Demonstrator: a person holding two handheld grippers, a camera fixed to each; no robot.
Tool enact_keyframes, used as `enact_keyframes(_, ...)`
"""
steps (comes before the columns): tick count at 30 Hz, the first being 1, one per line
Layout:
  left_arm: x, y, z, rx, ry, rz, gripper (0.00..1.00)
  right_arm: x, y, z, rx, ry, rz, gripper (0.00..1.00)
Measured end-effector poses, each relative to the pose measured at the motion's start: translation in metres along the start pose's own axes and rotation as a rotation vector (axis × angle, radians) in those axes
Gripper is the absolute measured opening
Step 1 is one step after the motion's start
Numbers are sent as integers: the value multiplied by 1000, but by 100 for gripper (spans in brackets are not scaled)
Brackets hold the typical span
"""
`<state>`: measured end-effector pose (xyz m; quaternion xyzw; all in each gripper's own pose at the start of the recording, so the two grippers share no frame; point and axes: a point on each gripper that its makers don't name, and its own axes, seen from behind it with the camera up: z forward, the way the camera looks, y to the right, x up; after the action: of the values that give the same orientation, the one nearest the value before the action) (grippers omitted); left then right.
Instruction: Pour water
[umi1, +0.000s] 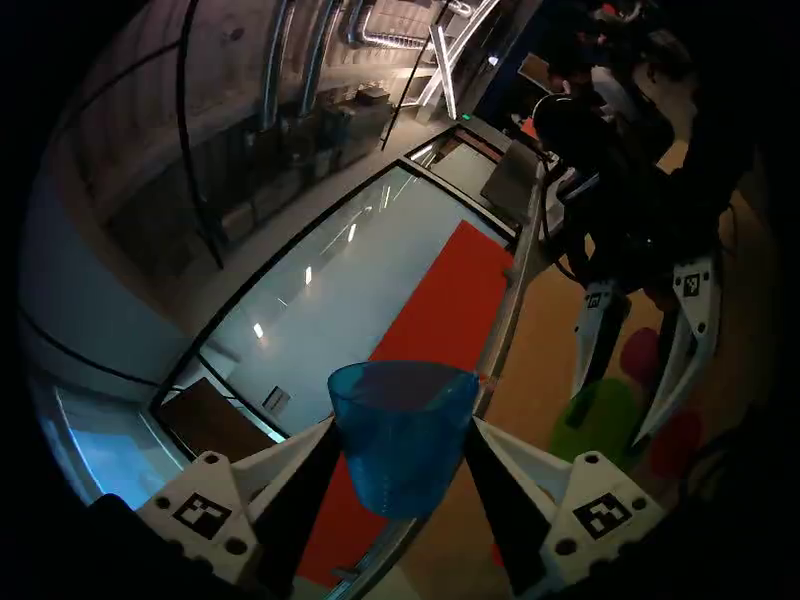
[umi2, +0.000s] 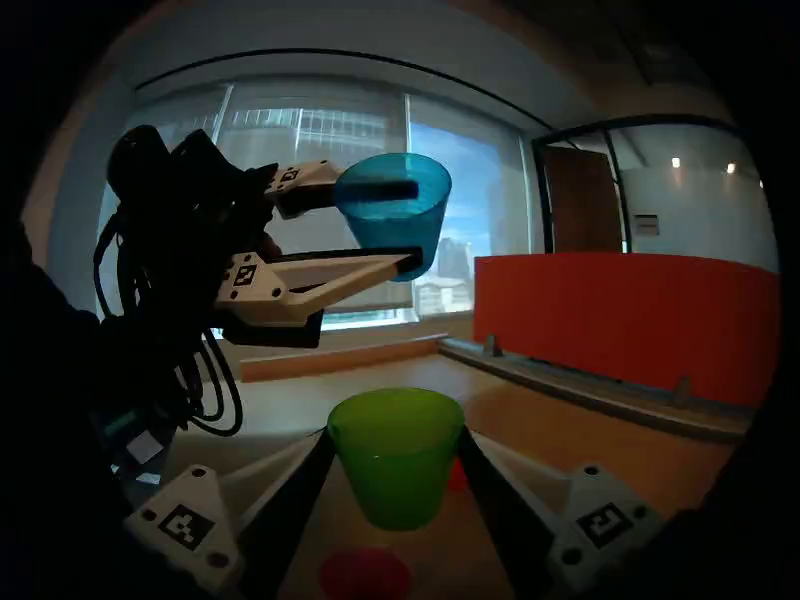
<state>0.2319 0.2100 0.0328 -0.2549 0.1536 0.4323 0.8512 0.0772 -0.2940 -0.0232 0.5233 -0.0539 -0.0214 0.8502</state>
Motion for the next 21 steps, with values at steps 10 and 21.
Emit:
enact_keyframes(10,2,-1,0,-3,-2,34,81,2,0,-1,-1,1,-3,90)
enact_keyframes(21,4,-2,-4,0,-3,58,81,6,-1,0,0,3,-8,89)
